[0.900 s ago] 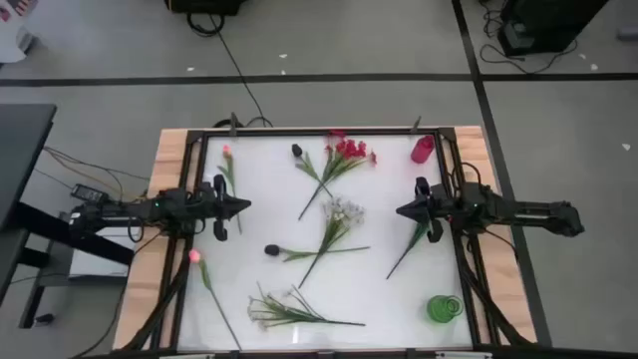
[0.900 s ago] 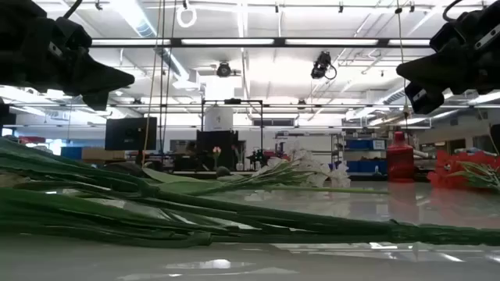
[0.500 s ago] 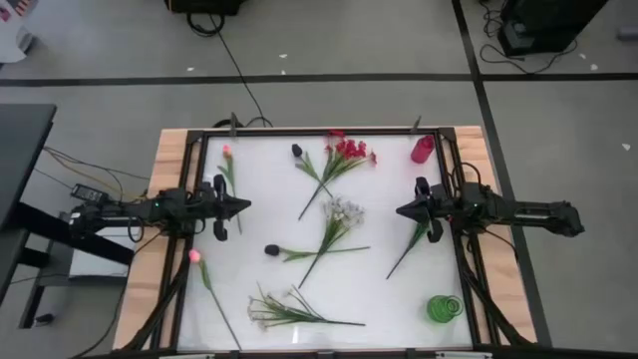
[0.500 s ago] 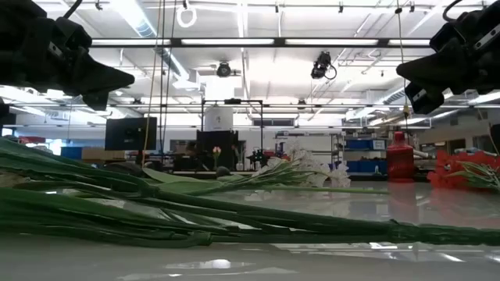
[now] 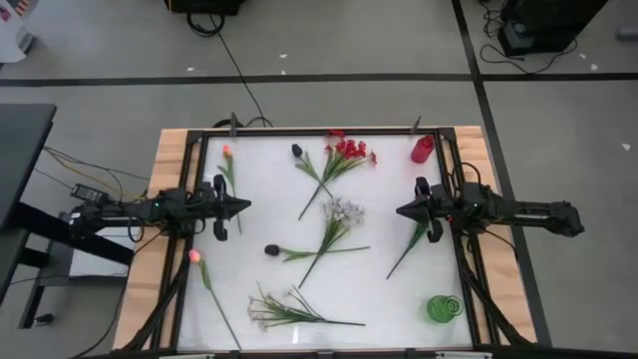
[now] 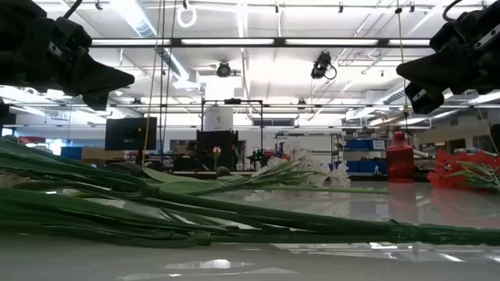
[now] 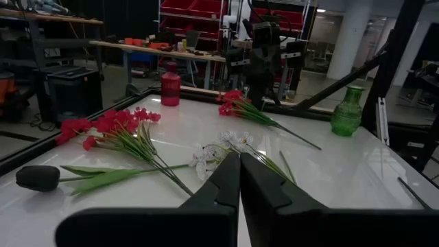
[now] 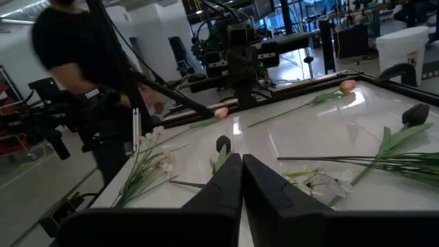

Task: Sort flowers into vase by color

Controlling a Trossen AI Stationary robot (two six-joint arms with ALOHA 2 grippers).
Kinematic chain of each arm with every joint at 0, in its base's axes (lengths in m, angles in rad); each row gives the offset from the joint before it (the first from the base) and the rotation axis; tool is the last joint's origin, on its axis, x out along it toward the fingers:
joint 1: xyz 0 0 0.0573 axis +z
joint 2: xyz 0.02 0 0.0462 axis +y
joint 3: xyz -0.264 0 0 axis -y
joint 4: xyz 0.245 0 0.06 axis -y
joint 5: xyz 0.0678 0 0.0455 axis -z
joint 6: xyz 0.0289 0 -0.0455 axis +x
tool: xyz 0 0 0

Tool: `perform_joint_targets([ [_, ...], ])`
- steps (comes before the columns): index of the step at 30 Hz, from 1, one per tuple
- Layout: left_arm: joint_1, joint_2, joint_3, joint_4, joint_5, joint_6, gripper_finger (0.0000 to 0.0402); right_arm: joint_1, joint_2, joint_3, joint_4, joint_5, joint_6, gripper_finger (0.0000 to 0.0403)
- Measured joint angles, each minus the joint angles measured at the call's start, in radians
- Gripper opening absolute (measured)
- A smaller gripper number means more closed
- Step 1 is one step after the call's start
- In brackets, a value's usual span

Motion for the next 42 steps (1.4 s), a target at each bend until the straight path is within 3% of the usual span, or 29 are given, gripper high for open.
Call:
perform_joint_targets([
  [38, 0.008, 0.0, 0.0, 0.003, -0.015, 0.034, 0.0018, 0.0, 0.0, 0.0, 0.0, 0.0, 0.0, 0.0023],
  [42, 0.008, -0.001, 0.0, 0.016, -0.015, -0.047, 0.0018, 0.0, 0.0, 0.0, 0.0, 0.0, 0.0, 0.0023],
])
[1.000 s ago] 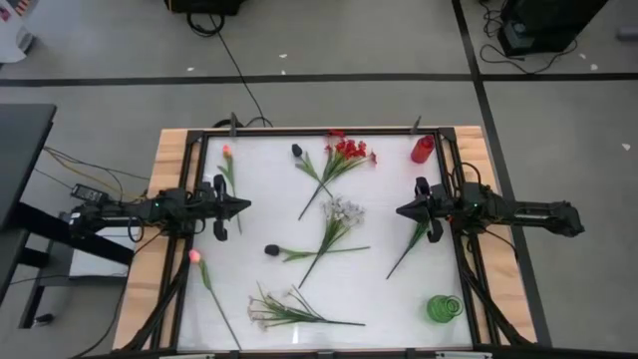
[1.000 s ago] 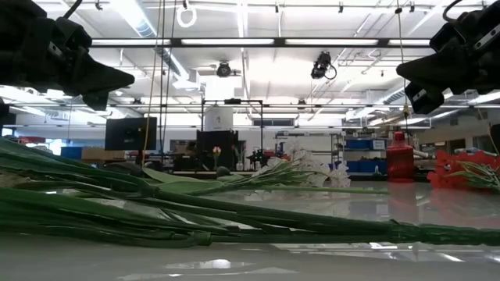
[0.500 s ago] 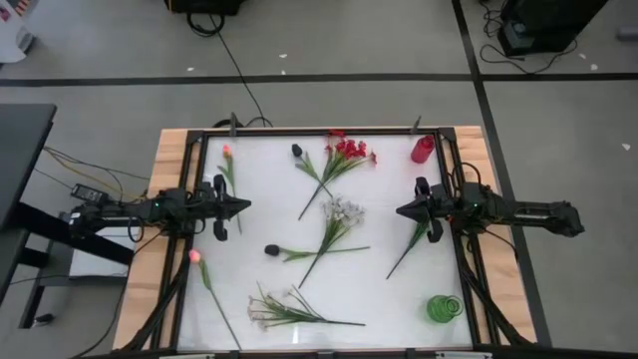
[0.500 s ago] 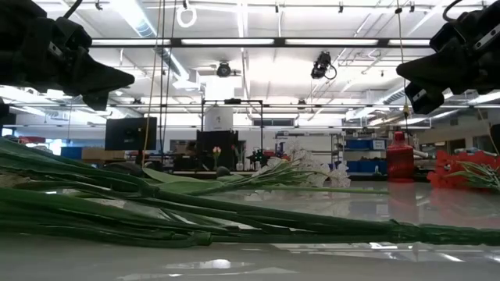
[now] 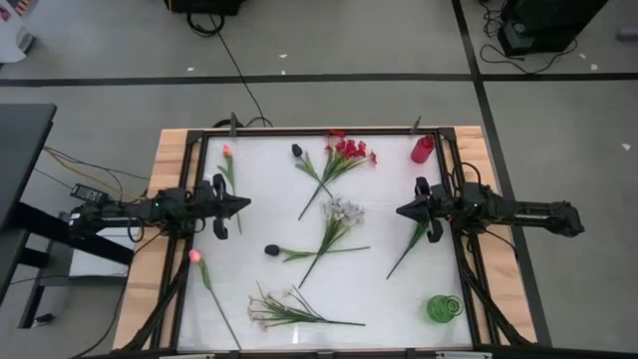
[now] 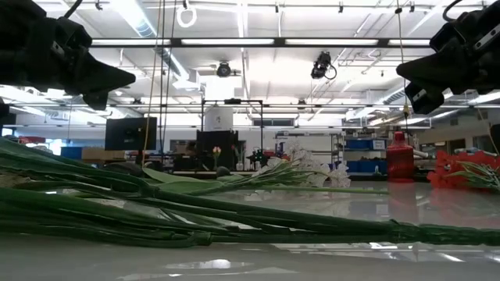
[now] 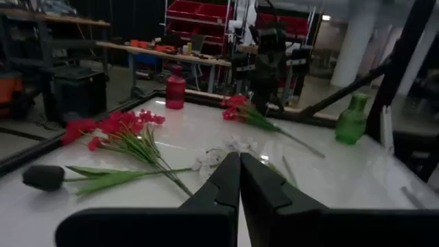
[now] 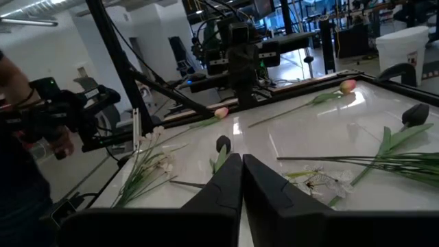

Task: Sort flowers into vase by color
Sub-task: Put the top pink flower into the red vase

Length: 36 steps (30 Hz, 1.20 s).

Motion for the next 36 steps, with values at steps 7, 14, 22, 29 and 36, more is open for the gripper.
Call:
perform_joint_targets([
  [7, 0.0, 0.001, 0.0, 0.102, 0.0, -0.354, 0.0018, 0.0, 0.0, 0.0, 0.0, 0.0, 0.0, 0.0023],
  [14, 0.0, 0.001, 0.0, 0.117, -0.053, -0.597, 0.0018, 0.0, 0.0, 0.0, 0.002, 0.007, -0.05, 0.0023],
  [22, 0.0, 0.023, 0.094, 0.122, -0.277, -0.754, 0.0018, 0.0, 0.0, 0.0, 0.204, 0.081, 0.243, 0.0023],
  [29, 0.0, 0.185, 0.345, 0.026, -0.464, -0.552, 0.0006, 0.0, 0.0, 0.0, 0.357, 0.287, 0.531, 0.0023],
  [36, 0.065, 0.431, 0.536, -0.198, -0.538, -0.653, 0.0004, -0.001, 0.0, 0.0, 0.38, 0.496, 0.545, 0.0023],
])
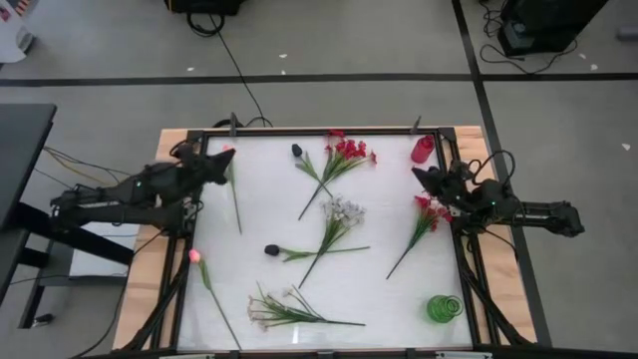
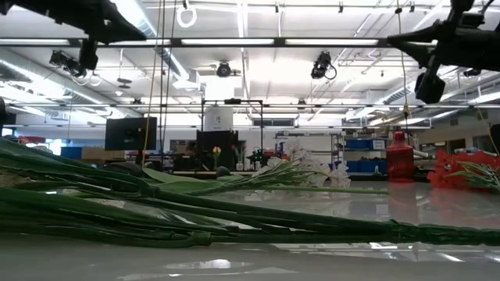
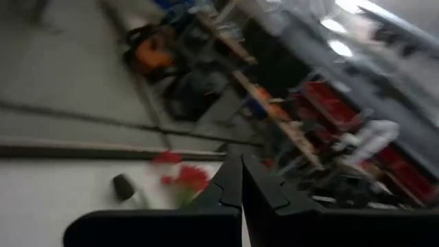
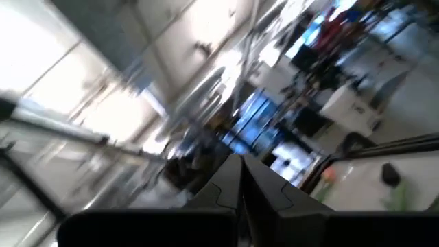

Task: Sort flowers into vase by color
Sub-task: Put the top pink flower into the red vase

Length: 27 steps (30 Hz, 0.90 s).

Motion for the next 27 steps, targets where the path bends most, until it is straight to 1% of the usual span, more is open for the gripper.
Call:
perform_joint_targets([
  [2, 0.031, 0.073, 0.02, -0.031, 0.012, -0.075, 0.0004, 0.0, 0.0, 0.0, 0.0, 0.026, 0.01, 0.0023],
  [5, 0.082, 0.18, 0.037, -0.099, 0.084, -0.141, 0.0014, 0.0, 0.006, 0.0, -0.001, 0.003, 0.05, 0.0023],
  [8, 0.151, 0.258, 0.04, -0.201, 0.155, -0.218, 0.0036, 0.001, 0.036, 0.002, -0.012, -0.002, 0.14, 0.0023],
  [10, 0.203, 0.293, 0.041, -0.259, 0.191, -0.252, 0.0059, 0.001, 0.07, 0.023, -0.05, -0.002, 0.173, 0.0023],
  [13, 0.287, 0.324, 0.041, -0.322, 0.234, -0.247, 0.0099, 0.001, 0.138, 0.083, -0.113, -0.002, 0.178, 0.0023],
  [15, 0.359, 0.338, 0.041, -0.365, 0.265, -0.203, 0.0123, 0.001, 0.195, 0.129, -0.141, -0.002, 0.162, 0.0023],
  [18, 0.473, 0.379, 0.042, -0.409, 0.336, -0.157, 0.0147, 0.001, 0.294, 0.201, -0.149, 0.001, 0.131, 0.0023],
  [22, 0.614, 0.458, 0.043, -0.412, 0.445, -0.167, 0.0155, 0.0, 0.409, 0.289, -0.128, -0.023, 0.128, 0.0023],
  [27, 0.722, 0.575, 0.043, -0.424, 0.491, -0.069, 0.0155, 0.0, 0.513, 0.35, -0.077, -0.025, 0.128, 0.0023],
])
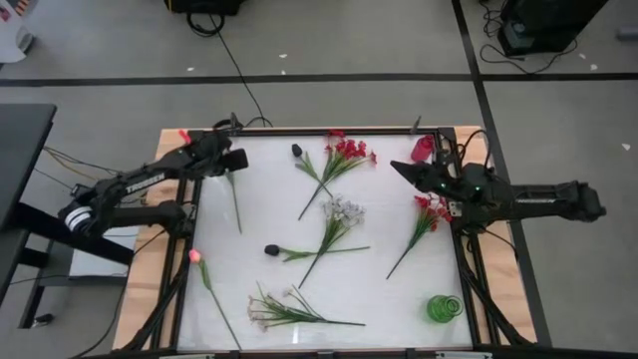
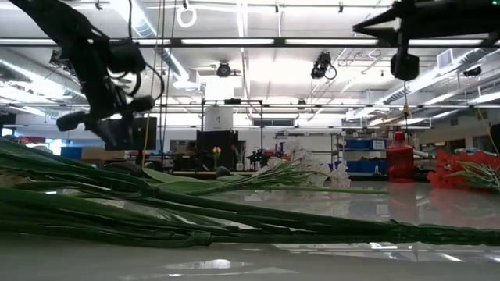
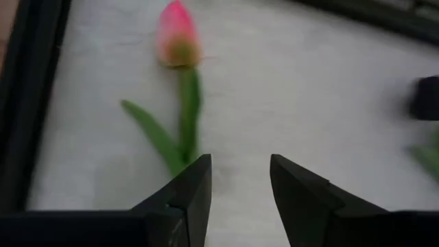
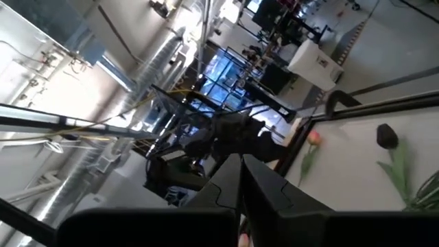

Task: Sort flowers into vase by color
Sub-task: Put the top pink flower into the red vase

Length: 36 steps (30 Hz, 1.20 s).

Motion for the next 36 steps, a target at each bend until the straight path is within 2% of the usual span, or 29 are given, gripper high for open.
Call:
perform_joint_targets([
  [5, 0.061, 0.109, 0.0, -0.002, 0.016, 0.071, 0.0155, -0.001, 0.075, 0.018, 0.028, -0.042, -0.022, 0.0038],
  [12, 0.106, 0.249, 0.0, 0.072, 0.018, 0.128, 0.0155, -0.007, 0.16, 0.019, 0.077, -0.05, 0.008, 0.0113],
  [16, 0.124, 0.303, 0.001, 0.098, 0.025, 0.134, 0.0147, -0.017, 0.204, 0.019, 0.079, -0.048, 0.042, 0.0137],
  [20, 0.124, 0.321, 0.003, 0.102, 0.022, 0.119, 0.011, -0.028, 0.235, 0.019, 0.085, -0.047, 0.061, 0.0137],
  [27, 0.124, 0.32, 0.003, 0.105, 0.04, 0.12, 0.0014, -0.033, 0.263, 0.019, 0.128, -0.041, 0.063, 0.0128],
  [30, 0.124, 0.309, 0.001, 0.108, 0.065, 0.109, 0.001, -0.035, 0.268, 0.019, 0.156, -0.03, 0.091, 0.0124],
  [36, 0.118, 0.212, 0.0, 0.201, 0.198, 0.086, 0.0009, -0.059, 0.269, 0.019, 0.201, -0.045, 0.109, 0.0122],
])
